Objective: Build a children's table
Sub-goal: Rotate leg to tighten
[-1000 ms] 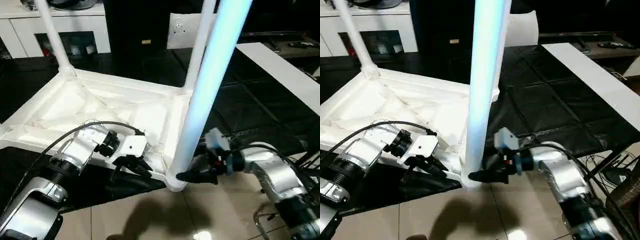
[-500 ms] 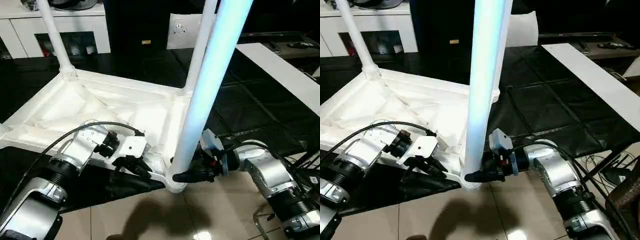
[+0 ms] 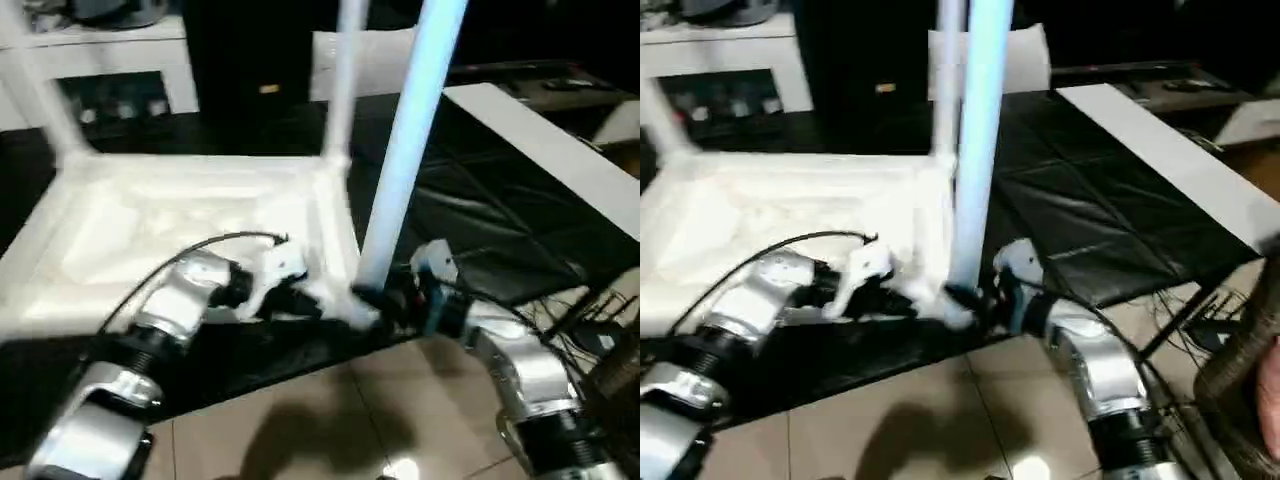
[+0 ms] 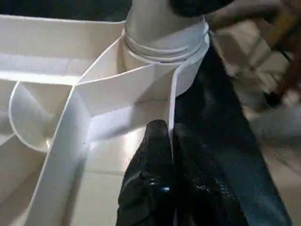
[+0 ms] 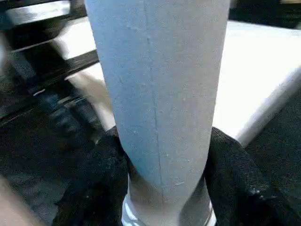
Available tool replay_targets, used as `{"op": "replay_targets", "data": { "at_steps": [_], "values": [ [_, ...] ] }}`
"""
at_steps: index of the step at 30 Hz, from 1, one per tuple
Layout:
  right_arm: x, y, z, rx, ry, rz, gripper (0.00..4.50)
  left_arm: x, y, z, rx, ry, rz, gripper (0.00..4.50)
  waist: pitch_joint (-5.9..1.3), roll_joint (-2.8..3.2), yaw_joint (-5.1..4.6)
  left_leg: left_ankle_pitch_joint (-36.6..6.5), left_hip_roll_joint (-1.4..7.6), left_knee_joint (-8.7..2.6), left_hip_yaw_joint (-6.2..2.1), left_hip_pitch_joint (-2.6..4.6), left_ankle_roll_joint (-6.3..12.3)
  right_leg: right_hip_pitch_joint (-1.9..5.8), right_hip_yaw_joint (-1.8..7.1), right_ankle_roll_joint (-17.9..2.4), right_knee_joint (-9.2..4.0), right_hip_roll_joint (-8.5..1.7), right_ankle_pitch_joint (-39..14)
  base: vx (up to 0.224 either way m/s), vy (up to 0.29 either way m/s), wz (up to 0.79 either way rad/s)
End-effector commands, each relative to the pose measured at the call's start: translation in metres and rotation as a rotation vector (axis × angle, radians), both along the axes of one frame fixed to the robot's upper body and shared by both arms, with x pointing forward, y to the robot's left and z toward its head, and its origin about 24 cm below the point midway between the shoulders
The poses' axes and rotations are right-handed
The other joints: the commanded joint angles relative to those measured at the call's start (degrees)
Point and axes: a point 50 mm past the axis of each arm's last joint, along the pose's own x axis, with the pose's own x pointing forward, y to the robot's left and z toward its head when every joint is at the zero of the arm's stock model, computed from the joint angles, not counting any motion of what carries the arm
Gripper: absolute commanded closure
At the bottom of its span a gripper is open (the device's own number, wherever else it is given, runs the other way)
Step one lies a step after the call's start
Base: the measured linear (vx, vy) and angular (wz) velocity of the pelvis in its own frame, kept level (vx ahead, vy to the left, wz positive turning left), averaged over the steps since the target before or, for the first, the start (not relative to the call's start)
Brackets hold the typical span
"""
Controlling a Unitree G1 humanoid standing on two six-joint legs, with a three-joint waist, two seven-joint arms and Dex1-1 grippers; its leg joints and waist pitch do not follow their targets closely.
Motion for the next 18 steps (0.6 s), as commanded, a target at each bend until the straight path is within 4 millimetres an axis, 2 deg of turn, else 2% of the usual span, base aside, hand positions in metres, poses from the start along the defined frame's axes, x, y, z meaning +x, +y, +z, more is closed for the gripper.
{"op": "replay_targets", "data": {
  "at_steps": [1, 2, 3, 7, 8, 9, 10, 11, 12, 13, 15, 17, 18],
  "values": [
    [0.001, 0.029, -0.008, 0.006, 0.054, -0.016, 2.55, 0.004, -0.019, -0.005, -0.053, -0.001, 0.122, 4.50, -2.74, 0.09, 0.15, -13.7, 0.55, -4.16, 0.28, -1.04, 1.00, 2.83, 2.52, -5.4, -5.78, -2.73, -26.2, 0.000, 0.000, 0.00],
    [0.009, 0.038, -0.010, 0.018, 0.074, -0.130, 2.55, 0.008, -0.030, -0.004, -0.079, 0.003, 0.200, 4.50, -2.75, 0.06, -0.23, -13.3, 0.51, -4.16, 0.30, -1.09, 0.88, 2.73, 2.53, -5.8, -5.67, -2.69, -25.5, 0.000, 0.000, 0.00],
    [0.009, 0.038, -0.010, 0.018, 0.074, -0.130, 2.55, 0.008, -0.030, -0.004, -0.079, 0.003, 0.200, 4.50, -2.72, 0.06, -0.54, -13.7, 0.37, -4.12, 0.25, -1.05, 0.81, 2.72, 2.34, -5.7, -5.83, -2.68, -26.7, 0.000, 0.000, 0.00],
    [0.029, 0.057, -0.009, 0.031, 0.127, -0.353, 2.55, 0.018, -0.052, 0.002, -0.113, -0.055, 0.357, 4.50, -2.86, 0.40, -0.89, -12.9, 0.20, -3.99, 0.35, -1.07, 1.32, 2.70, 2.47, -5.8, -5.90, -2.60, -25.8, 0.000, 0.000, 0.00],
    [0.033, 0.060, -0.009, 0.017, 0.145, -0.406, 2.55, 0.021, -0.056, 0.004, -0.120, -0.070, 0.379, 4.50, -2.90, 0.67, -1.07, -12.5, 0.25, -4.05, 0.35, -1.13, 1.13, 2.63, 2.54, -6.1, -5.81, -2.59, -24.8, 0.000, 0.000, 0.00],
    [0.035, 0.062, -0.008, 0.024, 0.149, -0.418, 2.55, 0.022, -0.057, 0.006, -0.118, -0.084, 0.378, 4.50, -3.04, 0.48, -1.07, -11.9, 0.16, -4.03, 0.35, -1.14, 1.19, 2.84, 2.49, -6.1, -5.73, -2.47, -23.4, 0.000, 0.000, 0.00],
    [0.035, 0.063, -0.008, 0.027, 0.148, -0.417, 2.55, 0.022, -0.057, 0.006, -0.117, -0.086, 0.376, 4.50, -3.08, 0.50, -1.04, -11.6, 0.16, -4.01, 0.40, -1.18, 1.47, 2.88, 2.56, -6.2, -5.61, -2.45, -22.4, 0.000, 0.000, 0.00],
    [0.035, 0.063, -0.007, 0.035, 0.146, -0.413, 2.20, 0.022, -0.057, 0.006, -0.115, -0.091, 0.372, 4.50, -3.13, 0.54, -0.93, -10.6, 0.23, -4.01, 0.46, -1.20, 1.97, 2.95, 2.67, -6.6, -5.42, -2.44, -19.8, 0.000, 0.000, 0.00],
    [0.036, 0.064, -0.004, 0.047, 0.125, -0.406, 2.20, 0.021, -0.057, 0.007, -0.098, -0.104, 0.347, 4.50, -3.17, 0.57, -0.89, -10.1, 0.24, -3.97, 0.48, -1.26, 2.19, 3.04, 2.70, -6.9, -5.27, -2.41, -18.3, 0.000, 0.000, 0.00],
    [0.036, 0.063, -0.003, 0.057, 0.118, -0.411, 2.20, 0.021, -0.055, 0.006, -0.088, -0.109, 0.333, 4.50, -3.22, 0.73, -0.87, -8.9, 0.27, -3.97, 0.55, -1.29, 2.70, 3.22, 2.76, -8.1, -4.93, -2.38, -14.8, 0.000, 0.000, 0.00],
    [0.036, 0.061, -0.002, 0.065, 0.112, -0.417, 1.80, 0.020, -0.053, 0.006, -0.080, -0.113, 0.323, 4.50, -3.18, 0.70, -0.85, -8.7, 0.29, -3.99, 0.61, -1.27, 2.93, 3.34, 2.77, -8.7, -4.90, -2.43, -14.0, 0.000, 0.000, 0.00],
    [0.035, 0.053, 0.002, 0.070, 0.062, -0.403, 1.78, 0.019, -0.044, 0.004, -0.055, -0.126, 0.279, 4.50, -3.06, 0.67, -0.78, -9.6, 0.29, -4.08, 0.60, -1.27, 3.07, 3.35, 2.74, -8.5, -5.10, -2.56, -15.9, 0.000, 0.000, 0.00],
    [0.035, 0.050, 0.003, 0.069, 0.052, -0.402, 1.49, 0.019, -0.041, 0.004, -0.048, -0.131, 0.259, 4.50, -3.06, 0.69, -0.75, -10.0, 0.32, -4.12, 0.55, -1.29, 3.16, 3.38, 2.75, -8.1, -5.23, -2.58, -16.8, 0.000, 0.000, 0.00]
  ]
}}
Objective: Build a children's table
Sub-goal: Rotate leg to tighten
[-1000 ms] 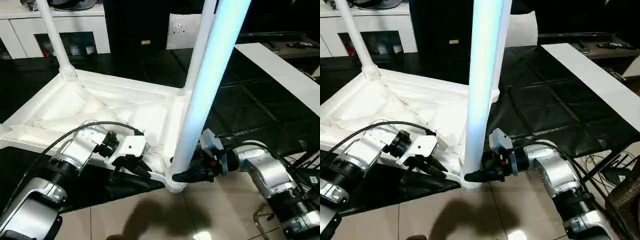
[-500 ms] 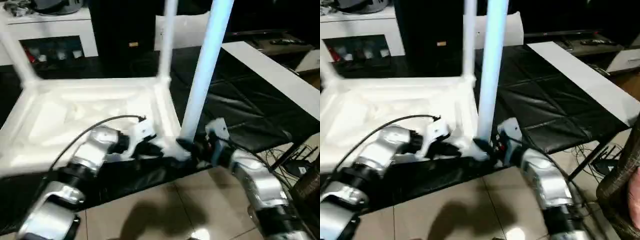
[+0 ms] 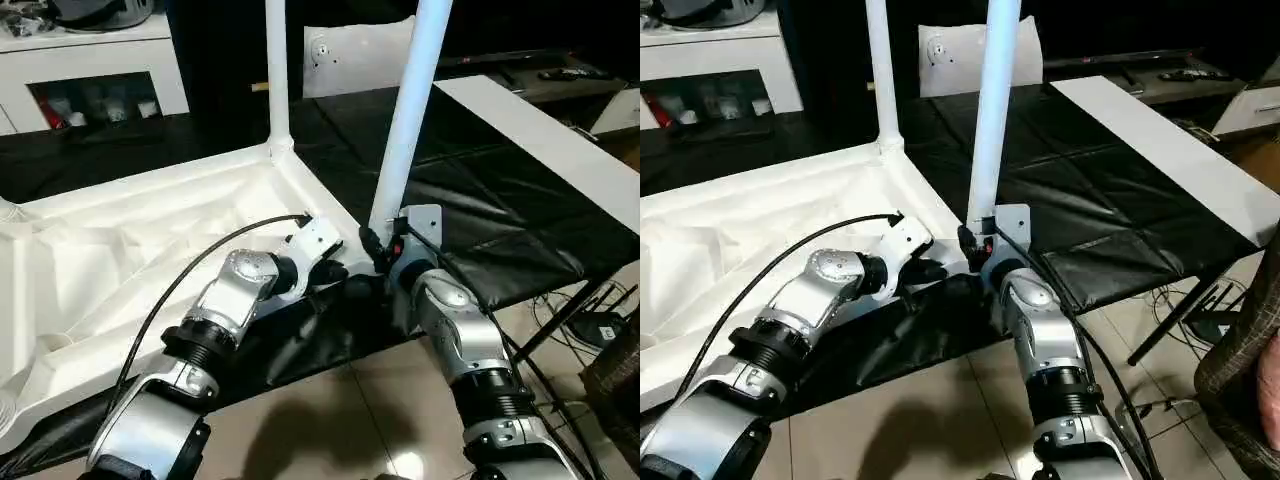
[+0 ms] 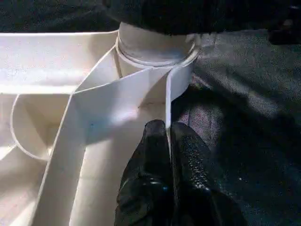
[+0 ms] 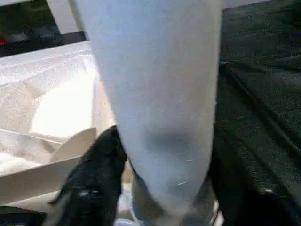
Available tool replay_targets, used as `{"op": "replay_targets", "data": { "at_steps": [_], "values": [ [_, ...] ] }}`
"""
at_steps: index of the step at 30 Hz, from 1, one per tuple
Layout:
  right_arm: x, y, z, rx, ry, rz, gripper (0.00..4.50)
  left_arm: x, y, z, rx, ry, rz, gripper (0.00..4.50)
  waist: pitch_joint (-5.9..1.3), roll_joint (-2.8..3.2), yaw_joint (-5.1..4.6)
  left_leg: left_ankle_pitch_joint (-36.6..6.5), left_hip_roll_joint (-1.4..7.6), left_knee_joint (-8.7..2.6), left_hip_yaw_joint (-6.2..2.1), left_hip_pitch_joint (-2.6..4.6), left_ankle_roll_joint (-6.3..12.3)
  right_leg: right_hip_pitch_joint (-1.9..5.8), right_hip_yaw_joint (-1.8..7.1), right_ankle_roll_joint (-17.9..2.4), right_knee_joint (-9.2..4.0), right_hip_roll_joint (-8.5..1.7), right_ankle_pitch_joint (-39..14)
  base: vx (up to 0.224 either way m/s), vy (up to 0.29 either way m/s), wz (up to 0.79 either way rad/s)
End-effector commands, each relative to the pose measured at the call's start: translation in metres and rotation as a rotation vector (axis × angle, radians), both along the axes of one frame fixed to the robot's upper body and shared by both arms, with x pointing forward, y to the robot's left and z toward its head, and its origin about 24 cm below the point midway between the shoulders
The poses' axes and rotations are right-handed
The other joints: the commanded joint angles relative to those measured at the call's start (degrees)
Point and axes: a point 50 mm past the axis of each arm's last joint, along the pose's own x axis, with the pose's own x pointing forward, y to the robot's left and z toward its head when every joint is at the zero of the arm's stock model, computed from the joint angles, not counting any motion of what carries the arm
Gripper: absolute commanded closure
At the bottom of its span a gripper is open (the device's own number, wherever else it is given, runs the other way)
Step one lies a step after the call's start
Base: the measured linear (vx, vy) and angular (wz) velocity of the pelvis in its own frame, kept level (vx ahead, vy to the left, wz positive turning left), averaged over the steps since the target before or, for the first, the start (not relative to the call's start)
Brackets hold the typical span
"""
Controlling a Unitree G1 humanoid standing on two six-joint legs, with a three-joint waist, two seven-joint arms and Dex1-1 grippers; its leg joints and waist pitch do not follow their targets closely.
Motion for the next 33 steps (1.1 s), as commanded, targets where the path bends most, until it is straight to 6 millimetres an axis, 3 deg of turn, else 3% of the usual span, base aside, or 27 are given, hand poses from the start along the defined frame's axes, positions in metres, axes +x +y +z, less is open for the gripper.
{"op": "replay_targets", "data": {
  "at_steps": [1, 4, 8, 10, 14, 18, 25, 26, 28, 33],
  "values": [
    [-0.008, 0.015, -0.001, 0.036, -0.004, 0.113, 1.49, -0.001, 0.000, 0.003, -0.013, -0.038, -0.061, 4.50, -2.86, -0.11, 0.50, -10.2, 0.41, -3.67, 0.56, -1.16, 3.10, 3.46, 2.83, -8.0, -5.10, -2.64, -17.0, 0.000, 0.000, 0.00],
    [-0.014, 0.001, 0.007, 0.049, -0.064, 0.174, 1.20, -0.004, 0.012, 0.002, 0.012, -0.037, -0.126, 4.50, -2.81, -0.27, 0.62, -10.5, 0.51, -3.76, 0.52, -1.10, 3.33, 3.65, 2.84, -7.4, -5.22, -2.56, -17.3, 0.000, 0.000, 0.00],
    [-0.028, -0.021, 0.017, 0.002, -0.141, 0.335, 0.88, -0.010, 0.027, 0.001, 0.044, -0.024, -0.250, 4.50, -2.99, 0.06, 0.78, -7.8, 0.76, -3.50, 0.60, -1.17, 4.34, 3.66, 3.01, -9.4, -4.37, -2.65, -11.0, 0.000, 0.000, 0.00],
    [-0.036, -0.032, 0.019, -0.039, -0.153, 0.428, 0.76, -0.014, 0.034, 0.001, 0.068, -0.016, -0.331, 4.50, -2.98, -0.04, 1.00, -8.1, 0.65, -3.42, 0.64, -1.12, 4.87, 3.77, 2.88, -9.6, -4.57, -2.54, -10.9, 0.000, 0.000, 0.00],
    [-0.055, -0.060, 0.018, -0.139, -0.105, 0.666, 0.43, -0.021, 0.047, 0.003, 0.108, 0.019, -0.514, 4.50, -3.01, 0.08, 1.80, -7.6, 0.91, -3.29, 0.76, -0.94, 5.75, 3.76, 2.99, -10.9, -4.32, -2.63, -8.9, 0.000, 0.000, 0.00],
    [-0.067, -0.074, 0.019, -0.175, -0.027, 0.871, 0.43, -0.027, 0.053, 0.003, 0.177, 0.063, -0.682, 4.50, -2.97, -0.17, 2.60, -8.5, 1.04, -3.34, 0.71, -0.81, 5.47, 3.82, 2.90, -11.1, -4.39, -2.83, -11.4, 0.000, 0.000, 0.00],
    [-0.069, -0.072, 0.022, -0.191, -0.005, 1.065, 0.43, -0.040, 0.050, 0.005, 0.209, 0.120, -0.898, 4.50, -2.95, -0.35, 3.87, -8.5, 1.38, -3.29, 0.92, -0.70, 4.80, 3.58, 2.91, -11.4, -4.23, -3.11, -12.9, 0.000, 0.000, 0.00],
    [-0.069, -0.072, 0.022, -0.194, -0.003, 1.085, 0.70, -0.041, 0.049, 0.005, 0.214, 0.123, -0.920, 4.50, -2.95, -0.31, 3.97, -8.4, 1.41, -3.28, 0.92, -0.65, 4.76, 3.49, 2.90, -11.5, -4.22, -3.09, -12.8, 0.000, 0.000, 0.00],
    [-0.067, -0.069, 0.021, -0.196, 0.001, 1.123, 0.70, -0.042, 0.046, 0.005, 0.224, 0.122, -0.952, 4.50, -2.98, -0.32, 4.15, -8.3, 1.47, -3.29, 0.88, -0.62, 4.50, 3.47, 2.88, -11.8, -4.04, -3.08, -12.2, 0.000, 0.000, 0.00],
    [-0.065, -0.059, 0.021, -0.154, 0.027, 1.224, 1.19, -0.042, 0.037, 0.005, 0.234, 0.105, -0.999, 4.50, -3.05, -0.55, 5.00, -8.2, 1.44, -3.22, 0.95, -0.59, 4.16, 3.57, 2.92, -11.4, -3.97, -3.10, -12.4, 0.000, 0.000, 0.00]
  ]
}}
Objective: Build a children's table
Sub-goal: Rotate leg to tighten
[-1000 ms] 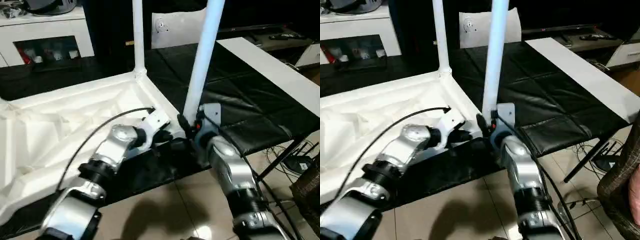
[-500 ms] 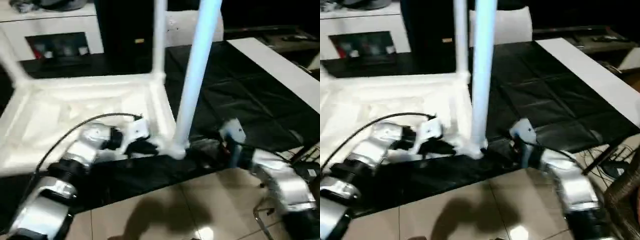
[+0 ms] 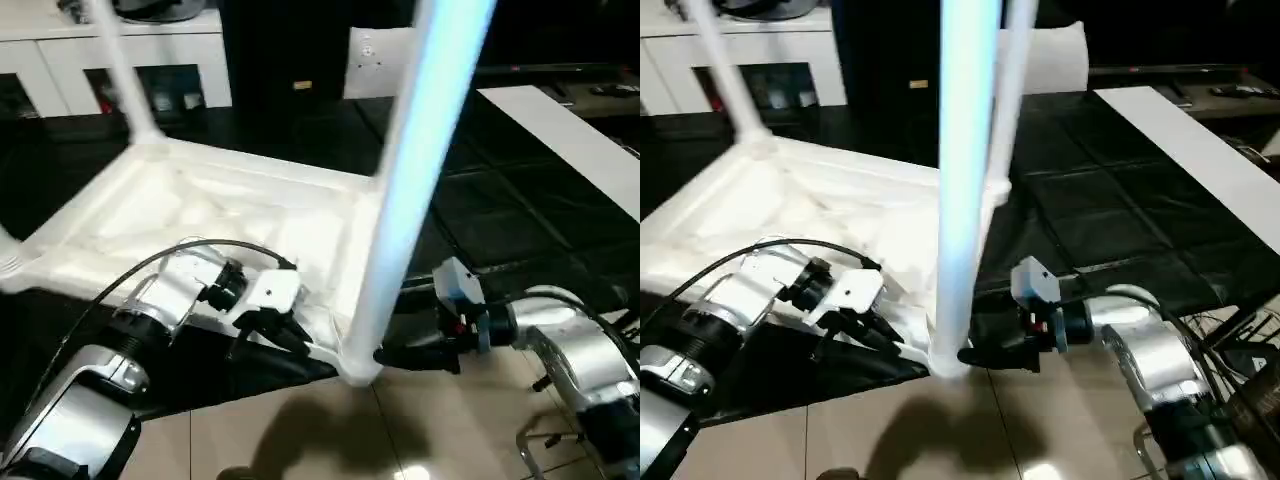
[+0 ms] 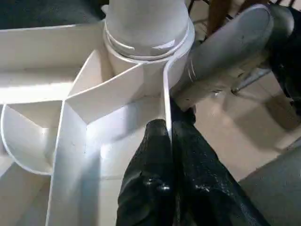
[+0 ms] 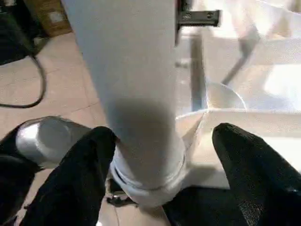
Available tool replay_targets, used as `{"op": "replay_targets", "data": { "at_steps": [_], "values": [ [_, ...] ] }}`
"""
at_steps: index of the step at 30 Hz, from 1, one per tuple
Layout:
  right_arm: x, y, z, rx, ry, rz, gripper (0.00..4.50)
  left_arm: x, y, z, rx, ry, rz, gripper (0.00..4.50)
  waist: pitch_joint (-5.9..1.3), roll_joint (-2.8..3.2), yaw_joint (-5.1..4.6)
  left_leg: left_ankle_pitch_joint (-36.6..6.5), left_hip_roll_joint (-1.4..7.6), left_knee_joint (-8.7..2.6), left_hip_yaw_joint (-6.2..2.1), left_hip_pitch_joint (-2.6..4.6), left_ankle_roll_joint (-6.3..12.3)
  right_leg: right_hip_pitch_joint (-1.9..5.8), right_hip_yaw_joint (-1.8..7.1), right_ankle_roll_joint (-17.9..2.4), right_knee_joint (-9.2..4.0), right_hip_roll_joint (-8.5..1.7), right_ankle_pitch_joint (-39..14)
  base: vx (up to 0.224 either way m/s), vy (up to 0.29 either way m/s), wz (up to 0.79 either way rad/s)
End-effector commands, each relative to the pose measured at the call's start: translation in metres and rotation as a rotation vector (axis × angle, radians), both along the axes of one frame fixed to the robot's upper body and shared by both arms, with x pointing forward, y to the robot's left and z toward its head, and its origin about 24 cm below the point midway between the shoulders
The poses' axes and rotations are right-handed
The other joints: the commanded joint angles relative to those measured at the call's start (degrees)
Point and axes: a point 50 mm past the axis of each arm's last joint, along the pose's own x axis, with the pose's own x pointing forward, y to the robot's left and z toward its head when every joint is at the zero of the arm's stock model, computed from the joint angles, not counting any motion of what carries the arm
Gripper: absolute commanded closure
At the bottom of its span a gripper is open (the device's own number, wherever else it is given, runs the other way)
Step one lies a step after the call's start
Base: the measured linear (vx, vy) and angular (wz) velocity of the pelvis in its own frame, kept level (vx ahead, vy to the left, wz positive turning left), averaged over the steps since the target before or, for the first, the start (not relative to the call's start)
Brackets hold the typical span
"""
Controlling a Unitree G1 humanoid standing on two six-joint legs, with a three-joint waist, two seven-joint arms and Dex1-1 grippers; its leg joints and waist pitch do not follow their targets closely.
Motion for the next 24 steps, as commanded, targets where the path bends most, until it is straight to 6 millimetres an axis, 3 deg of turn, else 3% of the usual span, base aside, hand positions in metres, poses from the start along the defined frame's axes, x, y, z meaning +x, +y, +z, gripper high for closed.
{"op": "replay_targets", "data": {
  "at_steps": [1, 8, 17, 22, 24],
  "values": [
    [0.000, 0.002, 0.001, 0.007, 0.019, 0.035, 1.27, -0.007, -0.011, -0.006, 0.061, 0.013, -0.109, 4.50, -3.25, -0.36, -0.51, -7.9, 1.40, -3.27, 0.85, -0.54, 3.93, 3.38, 2.95, -11.1, -3.61, -3.01, -12.4, 0.000, 0.000, 0.00],
    [0.000, 0.019, 0.000, 0.048, 0.064, 0.129, 1.85, -0.007, -0.012, -0.007, 0.068, 0.008, -0.124, 4.50, -3.40, -0.45, -0.36, -6.8, 1.38, -3.21, 0.81, -0.58, 3.69, 3.42, 2.90, -10.8, -3.42, -2.98, -11.6, 0.000, 0.000, 0.00],
    [-0.001, 0.023, -0.004, 0.055, 0.091, 0.138, 2.44, -0.006, -0.009, -0.009, 0.065, 0.019, -0.100, 4.50, -3.40, -0.39, -0.21, -6.8, 1.28, -3.22, 0.84, -0.60, 3.07, 3.49, 2.92, -10.5, -3.47, -2.94, -11.6, 0.000, 0.000, 0.00],
    [-0.002, 0.022, -0.005, 0.106, 0.097, 0.011, 2.49, 0.001, -0.008, -0.009, -0.002, 0.031, 0.078, 4.50, -3.22, 0.01, -0.21, -7.8, 1.31, -3.37, 0.80, -0.55, 2.51, 3.47, 2.98, -10.4, -3.60, -2.90, -12.0, 0.000, 0.000, 0.00],
    [-0.002, 0.024, -0.007, 0.109, 0.076, -0.059, 2.49, 0.005, -0.007, -0.011, -0.010, 0.015, 0.152, 4.50, -3.13, -0.10, -0.25, -9.4, 1.19, -3.57, 0.72, -0.46, 1.96, 3.47, 2.84, -9.3, -4.09, -2.97, -15.7, 0.000, 0.000, 0.00]
  ]
}}
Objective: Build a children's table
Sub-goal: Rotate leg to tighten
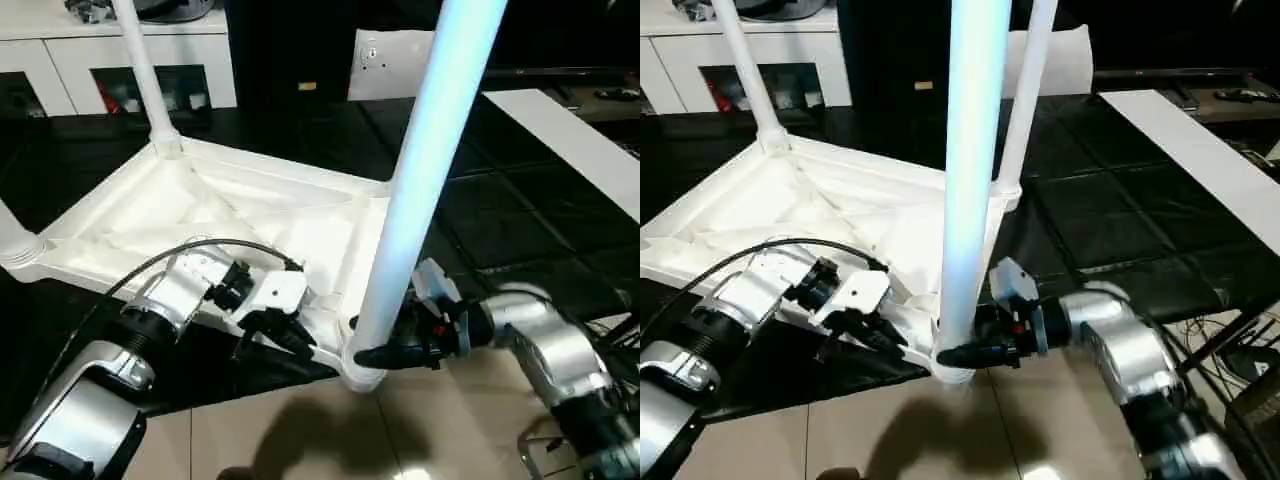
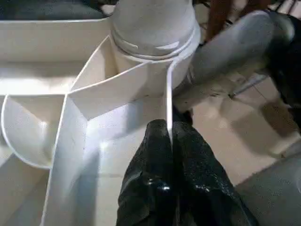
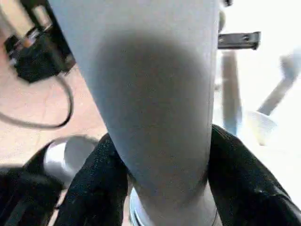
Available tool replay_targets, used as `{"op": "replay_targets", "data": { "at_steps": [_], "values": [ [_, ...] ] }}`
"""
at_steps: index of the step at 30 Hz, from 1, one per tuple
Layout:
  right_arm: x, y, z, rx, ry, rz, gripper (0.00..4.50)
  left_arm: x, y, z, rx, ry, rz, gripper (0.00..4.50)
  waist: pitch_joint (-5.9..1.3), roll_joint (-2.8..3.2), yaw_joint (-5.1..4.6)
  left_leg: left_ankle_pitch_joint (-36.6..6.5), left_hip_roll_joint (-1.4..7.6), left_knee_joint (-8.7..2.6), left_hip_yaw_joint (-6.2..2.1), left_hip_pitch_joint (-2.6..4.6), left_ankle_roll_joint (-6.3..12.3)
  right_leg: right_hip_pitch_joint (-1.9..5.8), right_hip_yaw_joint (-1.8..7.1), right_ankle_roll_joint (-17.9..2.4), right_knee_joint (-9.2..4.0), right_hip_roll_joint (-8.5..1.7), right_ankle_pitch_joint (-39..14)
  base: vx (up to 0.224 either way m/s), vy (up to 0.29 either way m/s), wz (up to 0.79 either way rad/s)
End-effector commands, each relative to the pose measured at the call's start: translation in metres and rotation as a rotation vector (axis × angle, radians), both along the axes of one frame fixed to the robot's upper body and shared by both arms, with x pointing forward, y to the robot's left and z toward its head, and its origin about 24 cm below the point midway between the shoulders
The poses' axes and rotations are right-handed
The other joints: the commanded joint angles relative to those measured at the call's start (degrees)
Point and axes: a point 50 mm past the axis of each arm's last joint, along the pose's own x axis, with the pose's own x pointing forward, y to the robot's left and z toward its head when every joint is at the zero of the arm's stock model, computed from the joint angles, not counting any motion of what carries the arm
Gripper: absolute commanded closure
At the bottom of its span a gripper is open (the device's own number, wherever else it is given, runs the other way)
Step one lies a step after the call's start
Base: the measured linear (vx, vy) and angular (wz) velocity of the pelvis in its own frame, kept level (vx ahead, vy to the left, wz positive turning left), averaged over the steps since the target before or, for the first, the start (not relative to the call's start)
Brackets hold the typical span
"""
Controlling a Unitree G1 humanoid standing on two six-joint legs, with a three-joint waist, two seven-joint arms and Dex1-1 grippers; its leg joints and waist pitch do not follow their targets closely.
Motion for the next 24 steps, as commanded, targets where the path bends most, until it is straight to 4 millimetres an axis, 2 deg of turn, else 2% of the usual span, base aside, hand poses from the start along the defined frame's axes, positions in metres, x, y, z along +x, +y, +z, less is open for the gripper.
{"op": "replay_targets", "data": {
  "at_steps": [1, 2, 4, 5, 6, 7, 8, 10, 11, 12, 13, 14, 15, 16, 17, 19, 20, 21, 22, 23, 24],
  "values": [
    [0.000, 0.009, -0.005, 0.007, -0.012, -0.134, 2.49, 0.006, -0.006, -0.010, -0.030, -0.012, 0.187, 4.50, -2.91, 0.23, -0.56, -11.2, 1.09, -3.74, 0.70, -0.43, 1.63, 3.16, 2.82, -8.2, -4.69, -3.01, -19.3, 0.000, 0.000, 0.00],
    [0.000, 0.010, -0.008, -0.001, -0.021, -0.196, 2.50, 0.009, -0.007, -0.011, -0.053, -0.008, 0.256, 4.50, -2.73, 0.15, -0.63, -12.3, 1.10, -3.85, 0.67, -0.25, 0.79, 2.86, 2.88, -7.4, -4.95, -2.99, -21.5, 0.000, 0.000, 0.00],
    [0.002, 0.015, -0.014, -0.007, -0.017, -0.362, 2.51, 0.014, -0.010, -0.011, -0.101, 0.005, 0.399, 4.50, -2.58, -0.05, -0.95, -13.6, 0.75, -4.00, 0.48, -0.35, 0.19, 2.91, 2.61, -5.3, -5.52, -3.01, -27.0, 0.000, 0.000, 0.00],
    [0.004, 0.018, -0.017, -0.003, -0.002, -0.443, 2.52, 0.018, -0.011, -0.011, -0.119, -0.001, 0.465, 4.50, -2.55, -0.10, -1.37, -14.0, 0.55, -4.08, 0.31, -0.32, -0.47, 2.66, 2.40, -3.2, -6.06, -3.05, -30.7, 0.000, 0.000, 0.00],
    [0.006, 0.022, -0.020, 0.002, 0.010, -0.514, 2.54, 0.021, -0.013, -0.010, -0.138, -0.006, 0.524, 4.50, -2.55, -0.10, -1.37, -14.0, 0.55, -4.08, 0.31, -0.32, -0.47, 2.66, 2.40, -3.2, -6.06, -3.05, -30.7, 0.000, 0.000, 0.00],
    [0.008, 0.025, -0.022, 0.001, 0.016, -0.574, 2.54, 0.024, -0.015, -0.010, -0.157, -0.011, 0.575, 4.50, -2.53, -0.08, -2.07, -14.5, 0.40, -4.20, 0.08, -0.76, -0.70, 2.97, 2.11, -2.2, -6.17, -2.93, -32.0, 0.000, 0.000, 0.00],
    [0.009, 0.028, -0.023, -0.002, 0.019, -0.612, 2.55, 0.026, -0.017, -0.009, -0.170, -0.018, 0.609, 4.50, -2.66, -0.02, -2.74, -14.6, 0.33, -4.20, 0.03, -0.81, -0.70, 2.87, 2.03, -1.8, -6.37, -2.91, -32.0, 0.000, 0.000, 0.00],
    [0.016, 0.034, -0.028, -0.021, 0.029, -0.735, 2.56, 0.033, -0.023, -0.007, -0.204, -0.047, 0.691, 4.50, -2.72, -0.12, -3.60, -14.3, 0.28, -4.17, 0.06, -0.88, -0.15, 2.70, 2.06, -2.1, -6.54, -2.80, -30.5, 0.000, 0.000, 0.00],
    [0.023, 0.037, -0.033, -0.049, 0.043, -0.853, 2.56, 0.038, -0.028, -0.005, -0.230, -0.062, 0.737, 4.50, -2.83, -0.04, -4.24, -14.3, 0.34, -4.27, -0.04, -1.00, 0.07, 2.69, 2.09, -3.0, -6.33, -2.75, -28.7, 0.000, 0.000, 0.00],
    [0.025, 0.037, -0.034, -0.055, 0.048, -0.873, 2.56, 0.038, -0.030, -0.004, -0.234, -0.068, 0.741, 4.50, -2.83, -0.04, -4.24, -14.3, 0.34, -4.27, -0.04, -1.00, 0.07, 2.69, 2.09, -3.0, -6.33, -2.75, -28.7, 0.000, 0.000, 0.00],
    [0.030, 0.038, -0.037, -0.074, 0.066, -0.949, 2.56, 0.041, -0.034, -0.002, -0.244, -0.091, 0.746, 4.50, -2.83, -0.24, -4.76, -14.8, 0.27, -4.20, 0.04, -0.83, 0.57, 2.52, 2.26, -3.8, -6.19, -2.63, -27.2, 0.000, 0.000, 0.00],
    [0.036, 0.039, -0.039, -0.089, 0.086, -1.042, 2.56, 0.042, -0.039, 0.000, -0.243, -0.116, 0.739, 4.50, -2.80, -0.18, -4.88, -14.6, 0.23, -4.21, 0.06, -0.81, 0.67, 2.44, 2.35, -4.0, -6.19, -2.72, -27.1, 0.000, 0.000, 0.00],
    [0.039, 0.041, -0.038, -0.064, 0.101, -1.071, 2.56, 0.043, -0.041, 0.002, -0.235, -0.153, 0.719, 4.50, -2.86, 0.13, -5.19, -14.4, 0.19, -4.22, 0.07, -0.87, 0.71, 2.46, 2.41, -4.3, -6.26, -2.73, -26.7, 0.000, 0.000, 0.00],
    [0.041, 0.044, -0.035, -0.044, 0.096, -1.094, 2.56, 0.043, -0.043, 0.003, -0.223, -0.184, 0.689, 4.50, -2.90, 0.10, -5.20, -14.2, 0.26, -4.19, 0.07, -0.86, 0.65, 2.57, 2.43, -4.3, -6.13, -2.73, -26.2, 0.000, 0.000, 0.00],
    [0.042, 0.046, -0.033, -0.032, 0.090, -1.101, 1.87, 0.044, -0.043, 0.004, -0.213, -0.220, 0.661, 4.50, -2.97, 0.17, -5.10, -13.3, 0.37, -4.16, 0.18, -0.82, 1.04, 2.60, 2.64, -4.6, -6.04, -2.78, -24.0, 0.000, 0.000, 0.00],
    [0.043, 0.050, -0.029, -0.016, 0.083, -1.112, 1.87, 0.043, -0.043, 0.006, -0.210, -0.278, 0.586, 4.50, -3.21, 0.22, -5.10, -10.8, 0.53, -4.13, 0.24, -0.92, 1.54, 2.82, 2.90, -6.0, -5.31, -2.61, -17.2, 0.000, 0.000, 0.00],
    [0.043, 0.049, -0.028, -0.007, 0.080, -1.119, 1.80, 0.044, -0.040, 0.006, -0.195, -0.295, 0.571, 4.50, -3.39, 0.32, -5.02, -10.0, 0.47, -4.03, 0.25, -0.91, 1.60, 2.98, 2.89, -6.5, -5.02, -2.59, -15.4, 0.000, 0.000, 0.00],
    [0.044, 0.049, -0.026, -0.004, 0.066, -1.123, 1.66, 0.044, -0.037, 0.007, -0.187, -0.316, 0.553, 4.50, -3.59, 0.14, -5.04, -7.9, 0.50, -3.85, 0.35, -1.06, 1.75, 3.24, 2.97, -8.1, -4.41, -2.59, -10.8, 0.000, 0.000, 0.00],
    [0.044, 0.048, -0.025, -0.013, 0.039, -1.129, 1.51, 0.045, -0.035, 0.008, -0.189, -0.316, 0.557, 4.50, -3.63, 0.22, -4.92, -6.9, 0.45, -3.74, 0.47, -0.96, 2.03, 3.24, 2.99, -8.6, -4.24, -2.56, -9.1, 0.000, 0.000, 0.00],
    [0.044, 0.047, -0.023, -0.013, 0.003, -1.118, 1.39, 0.047, -0.034, 0.010, -0.203, -0.324, 0.565, 4.50, -3.70, 0.34, -4.77, -4.3, 0.45, -3.57, 0.52, -1.07, 2.40, 3.50, 3.02, -10.0, -3.65, -2.63, -4.8, 0.000, 0.000, 0.00],
    [0.044, 0.047, -0.022, -0.014, -0.021, -1.113, 1.39, 0.048, -0.033, 0.011, -0.212, -0.330, 0.574, 4.50, -3.73, 0.59, -4.71, -3.7, 0.46, -3.50, 0.53, -1.05, 2.44, 3.51, 3.04, -10.4, -3.52, -2.66, -3.8, 0.000, 0.000, 0.00]
  ]
}}
